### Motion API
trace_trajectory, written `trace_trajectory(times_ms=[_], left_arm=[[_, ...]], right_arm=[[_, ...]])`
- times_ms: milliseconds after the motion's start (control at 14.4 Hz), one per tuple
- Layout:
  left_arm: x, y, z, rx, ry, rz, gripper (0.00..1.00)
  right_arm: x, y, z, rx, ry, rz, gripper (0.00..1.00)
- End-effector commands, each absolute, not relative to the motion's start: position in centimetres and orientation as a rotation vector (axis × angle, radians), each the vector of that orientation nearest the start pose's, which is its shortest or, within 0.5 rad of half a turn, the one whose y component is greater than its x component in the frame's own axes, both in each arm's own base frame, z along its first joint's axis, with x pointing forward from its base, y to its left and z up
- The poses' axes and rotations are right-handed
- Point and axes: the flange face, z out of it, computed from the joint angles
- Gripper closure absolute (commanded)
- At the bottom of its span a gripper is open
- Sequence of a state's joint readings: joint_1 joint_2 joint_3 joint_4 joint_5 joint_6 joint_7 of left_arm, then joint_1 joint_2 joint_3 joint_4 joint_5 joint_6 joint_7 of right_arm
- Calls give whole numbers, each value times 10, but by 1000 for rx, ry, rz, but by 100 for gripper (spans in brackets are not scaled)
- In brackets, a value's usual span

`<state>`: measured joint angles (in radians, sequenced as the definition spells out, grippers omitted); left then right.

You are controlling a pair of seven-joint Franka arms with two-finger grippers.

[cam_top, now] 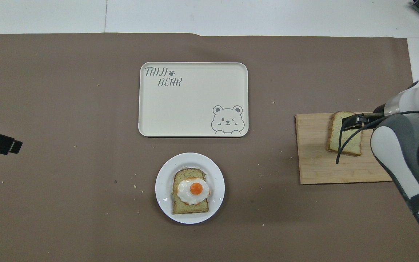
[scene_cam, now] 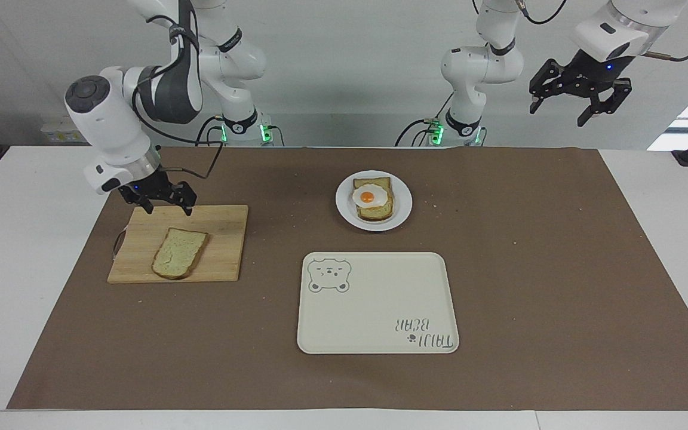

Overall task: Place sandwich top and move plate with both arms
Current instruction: 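Reach the right gripper to the bread slice on the board and grasp it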

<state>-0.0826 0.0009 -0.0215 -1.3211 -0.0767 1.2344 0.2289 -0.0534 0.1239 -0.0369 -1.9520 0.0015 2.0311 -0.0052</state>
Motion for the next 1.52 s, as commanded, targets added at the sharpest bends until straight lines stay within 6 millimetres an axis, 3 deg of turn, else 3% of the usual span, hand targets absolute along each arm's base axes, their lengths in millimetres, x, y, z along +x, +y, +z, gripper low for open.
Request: trace_trajectory(times_ms=[0,208,554,1038,1176,1246,1315,1453], left_arm=[[506,-59,712,-3180,574,111,0],[506,-59,712,-3182,559,112,0],[506,-59,712,-3183,554,114,0],[506,-59,712,-3183,552,112,0],[505,-61,711,-3183,554,117,0],[504,-61,712,-3183,554,115,0],[504,-61,712,-3183,554,115,0],[504,-61,710,-3183,554,122,0]], right_arm=[[583,-78,380,-3111,212,33,0],[583,-105,351,-3002,379,51,0],[577,-122,316,-2997,427,48,0],[569,-123,303,-2935,493,47,0],[569,-122,301,-2924,464,44,68],[569,-121,302,-2925,461,42,89],[568,-121,300,-2924,464,47,100],[568,-121,300,-2924,466,47,100]])
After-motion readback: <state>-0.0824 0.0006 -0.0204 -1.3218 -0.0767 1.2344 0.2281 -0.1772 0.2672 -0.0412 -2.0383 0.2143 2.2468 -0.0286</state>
